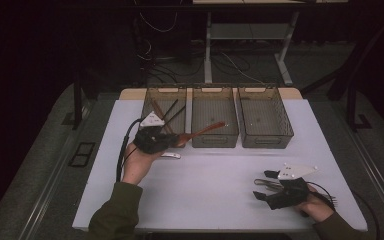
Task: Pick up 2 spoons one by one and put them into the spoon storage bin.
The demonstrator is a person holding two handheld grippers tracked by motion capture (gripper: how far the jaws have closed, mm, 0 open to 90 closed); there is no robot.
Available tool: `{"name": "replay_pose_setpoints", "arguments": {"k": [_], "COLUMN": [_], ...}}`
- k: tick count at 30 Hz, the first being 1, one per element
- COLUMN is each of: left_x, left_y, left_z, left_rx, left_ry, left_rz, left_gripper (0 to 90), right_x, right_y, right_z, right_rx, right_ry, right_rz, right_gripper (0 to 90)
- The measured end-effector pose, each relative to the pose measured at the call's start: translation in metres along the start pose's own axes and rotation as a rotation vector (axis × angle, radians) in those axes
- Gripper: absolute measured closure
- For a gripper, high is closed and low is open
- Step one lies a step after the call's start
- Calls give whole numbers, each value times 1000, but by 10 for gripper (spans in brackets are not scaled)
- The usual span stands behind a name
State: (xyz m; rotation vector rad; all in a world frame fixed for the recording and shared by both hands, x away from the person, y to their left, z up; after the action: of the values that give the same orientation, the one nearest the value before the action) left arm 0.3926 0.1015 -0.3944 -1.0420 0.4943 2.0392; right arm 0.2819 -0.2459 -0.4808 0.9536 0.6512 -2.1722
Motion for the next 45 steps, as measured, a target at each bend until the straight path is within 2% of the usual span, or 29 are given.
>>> {"name": "replay_pose_setpoints", "arguments": {"k": [5, 11, 14, 15, 16, 19, 21, 22, 23, 26, 30, 36, 38, 43, 45], "left_x": [-17, -34, -42, -44, -47, -52, -54, -54, -54, -55, -53, -48, -49, -50, -50], "left_y": [-4, -7, -9, -9, -11, -12, -14, -15, -15, -17, -19, -19, -18, -17, -17], "left_z": [-10, -26, -36, -40, -43, -54, -62, -66, -70, -81, -93, -103, -104, -104, -103], "left_rx": [-18, -52, -70, -76, -77, -89, -100, -104, -112, -125, -135, -125, -120, -103, -99], "left_ry": [-10, -48, -52, -47, -48, -52, -53, -56, -59, -60, -71, -90, -77, -64, -69], "left_rz": [-4, -9, -1, 15, 4, 17, 40, 30, 53, 83, 104, 95, 99, 84, 72], "left_gripper": [823, 823, 823, 823, 823, 823, 823, 823, 823, 823, 822, 819, 807, 694, 675], "right_x": [0, 0, 0, 0, 0, 0, 0, 0, 0, 0, 0, 0, 0, 0, 0], "right_y": [0, 1, 1, 1, 1, 1, 1, 1, 1, 1, 1, 1, 1, 1, 1], "right_z": [0, 1, 1, 1, 1, 1, 2, 2, 2, 2, 2, 3, 3, 3, 3], "right_rx": [2, 2, 2, 1, 1, 1, -1, -1, -1, -3, -3, -4, -4, -4, -4], "right_ry": [3, 3, 4, 4, 3, 5, 5, 6, 7, 6, 9, 9, 10, 9, 9], "right_rz": [-2, -3, -2, -3, -2, -2, -2, -2, -2, -2, -6, -6, -6, -7, -7], "right_gripper": [156, 156, 156, 156, 156, 156, 156, 156, 156, 156, 156, 156, 156, 156, 156]}}
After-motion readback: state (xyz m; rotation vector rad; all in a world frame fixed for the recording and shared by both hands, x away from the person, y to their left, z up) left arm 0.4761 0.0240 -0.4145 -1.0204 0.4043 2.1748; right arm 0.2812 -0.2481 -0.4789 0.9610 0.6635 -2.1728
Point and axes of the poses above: each handheld gripper's, and its own axes: z roughly backward along the jaws, x roughly out of its underside, y roughly to its right, the point moved 5 cm from there along -z, roughly forward along the jaws, and after that the axes turned 7 degrees about -z, right-handed, at the moved point
